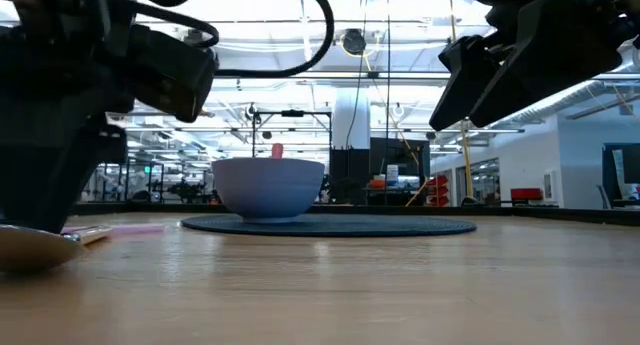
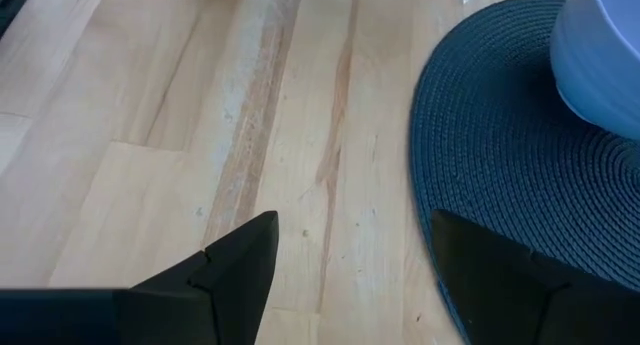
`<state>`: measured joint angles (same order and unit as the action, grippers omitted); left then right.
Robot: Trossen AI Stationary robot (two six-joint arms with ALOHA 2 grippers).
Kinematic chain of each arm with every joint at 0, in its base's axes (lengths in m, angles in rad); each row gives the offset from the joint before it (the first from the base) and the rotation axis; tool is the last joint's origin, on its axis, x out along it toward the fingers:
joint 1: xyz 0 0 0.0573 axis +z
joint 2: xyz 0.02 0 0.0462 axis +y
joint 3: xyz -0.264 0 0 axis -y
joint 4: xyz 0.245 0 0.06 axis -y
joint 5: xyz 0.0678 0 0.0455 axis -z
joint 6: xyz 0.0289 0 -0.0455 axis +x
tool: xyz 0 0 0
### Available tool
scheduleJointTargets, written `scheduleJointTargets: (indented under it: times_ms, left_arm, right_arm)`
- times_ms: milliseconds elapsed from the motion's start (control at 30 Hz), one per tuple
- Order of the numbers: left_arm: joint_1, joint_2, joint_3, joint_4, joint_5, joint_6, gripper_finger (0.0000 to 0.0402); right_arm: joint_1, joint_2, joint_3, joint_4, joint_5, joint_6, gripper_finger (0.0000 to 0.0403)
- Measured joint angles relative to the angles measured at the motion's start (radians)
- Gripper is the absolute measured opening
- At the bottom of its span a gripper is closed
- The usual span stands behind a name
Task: Pick & Place Utensil
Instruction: Put the yellow spoon into the purple bowl on the mat
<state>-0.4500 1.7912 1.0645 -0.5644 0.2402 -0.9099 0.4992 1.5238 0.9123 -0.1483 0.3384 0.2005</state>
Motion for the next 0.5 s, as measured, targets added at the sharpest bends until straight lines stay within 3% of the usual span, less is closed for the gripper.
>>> scheduleJointTargets:
  times_ms: [233, 500]
  left_arm:
    - [0.0, 0.0, -0.022, 0.012, 0.013, -0.09, 0.0259]
    - [0.009, -0.003, -0.047, 0.073, 0.01, -0.121, 0.0294]
  right_arm:
    - [0.0, 0.0, 0.0, 0.002, 0.002, -0.006, 0.0254]
    - [0.0, 0.0, 0.0, 0.002, 0.001, -0.006, 0.0254]
